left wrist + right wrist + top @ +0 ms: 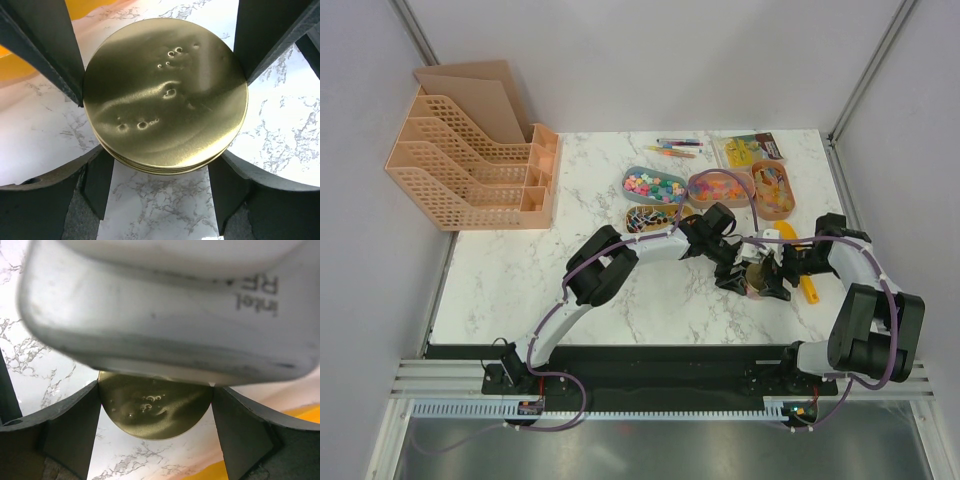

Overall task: Pack the candies
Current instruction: Screw the bottle lid onto the packing bottle, then adjust the packing bottle at the center of the board.

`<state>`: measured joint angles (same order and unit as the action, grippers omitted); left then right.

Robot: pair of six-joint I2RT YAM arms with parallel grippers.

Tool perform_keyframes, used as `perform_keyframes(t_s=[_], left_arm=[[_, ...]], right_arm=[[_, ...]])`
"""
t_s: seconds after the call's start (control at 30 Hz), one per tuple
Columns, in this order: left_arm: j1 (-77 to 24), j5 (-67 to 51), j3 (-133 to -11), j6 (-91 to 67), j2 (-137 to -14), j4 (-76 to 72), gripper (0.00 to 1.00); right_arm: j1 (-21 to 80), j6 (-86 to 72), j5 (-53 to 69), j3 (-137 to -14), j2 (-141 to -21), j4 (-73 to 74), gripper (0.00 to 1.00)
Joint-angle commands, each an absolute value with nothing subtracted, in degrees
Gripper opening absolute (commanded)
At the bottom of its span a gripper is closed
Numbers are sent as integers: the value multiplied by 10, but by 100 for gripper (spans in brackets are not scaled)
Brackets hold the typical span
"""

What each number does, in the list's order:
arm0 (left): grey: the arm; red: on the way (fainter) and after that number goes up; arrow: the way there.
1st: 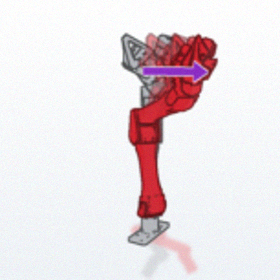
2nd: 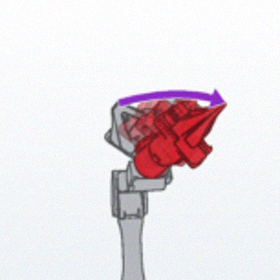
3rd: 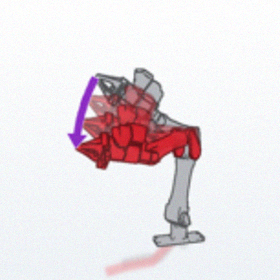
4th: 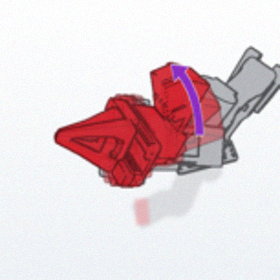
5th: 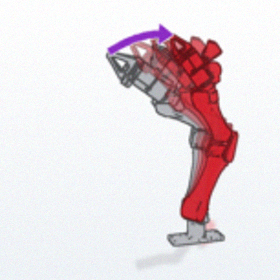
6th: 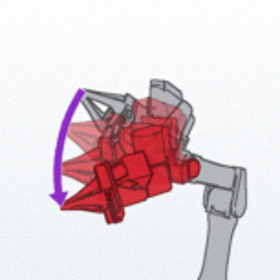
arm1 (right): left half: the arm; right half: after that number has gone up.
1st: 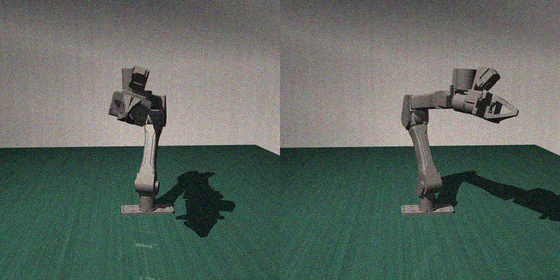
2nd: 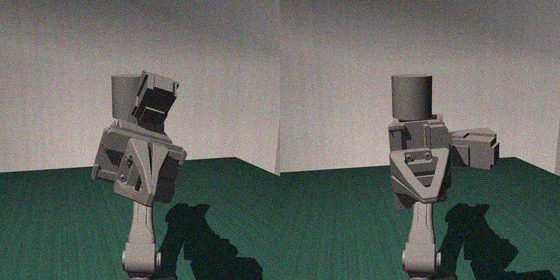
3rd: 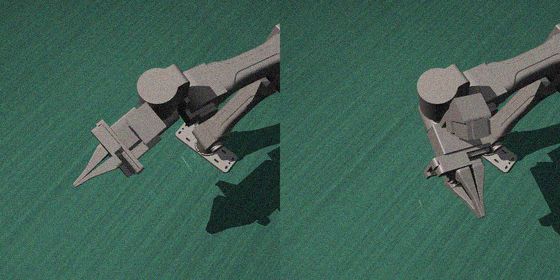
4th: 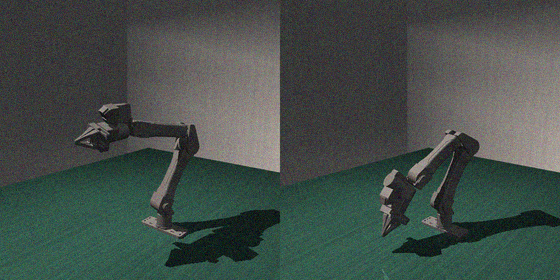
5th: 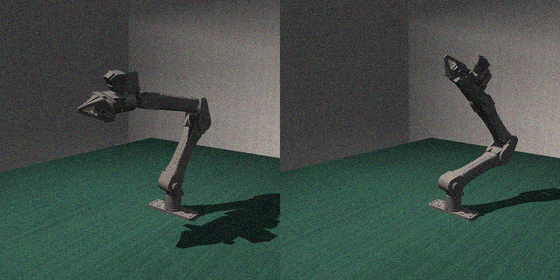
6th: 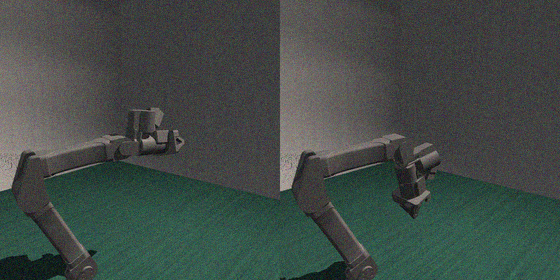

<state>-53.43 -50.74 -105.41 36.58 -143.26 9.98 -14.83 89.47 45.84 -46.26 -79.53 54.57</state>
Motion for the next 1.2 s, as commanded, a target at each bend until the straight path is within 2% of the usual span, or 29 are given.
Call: perform_keyframes(t_s=[0.0, 0.1, 0.3, 0.43, 0.5, 0.53, 0.6, 0.63, 0.7, 0.73, 0.87, 0.97, 1.17], left_arm=[[-506, -233, -960, 262, -1635, 453, 6], [-506, -233, -960, 262, -1635, 453, 6], [-507, -228, -960, 261, -1635, 453, 7], [-510, -214, -966, 258, -1634, 453, 19], [-512, -214, -965, 258, -1630, 453, 36], [-512, -215, -964, 258, -1628, 452, 49], [-513, -214, -963, 260, -1623, 448, 60], [-514, -214, -959, 261, -1620, 446, 71], [-513, -217, -953, 262, -1608, 438, 82], [-514, -221, -948, 266, -1602, 437, 100], [-518, -216, -929, 265, -1579, 416, 100], [-516, -149, -926, 257, -1590, 391, 100], [-512, -101, -945, 212, -1622, 394, 100]], right_arm=[[-145, 814, 373, -413, -803, 573, 34], [-145, 799, 368, -405, -799, 561, 31], [-145, 797, 368, -405, -795, 560, 32], [-145, 802, 372, -409, -795, 563, 34], [-145, 812, 378, -414, -796, 570, 36], [-145, 815, 381, -420, -796, 571, 36], [-145, 822, 387, -426, -801, 575, 37], [-145, 824, 389, -436, -803, 578, 38], [-145, 835, 395, -448, -813, 597, 40], [-145, 851, 402, -460, -816, 606, 41], [-145, 867, 417, -490, -842, 649, 42], [-145, 882, 419, -502, -852, 657, 42], [-148, 903, 402, -512, -861, 655, 42]])
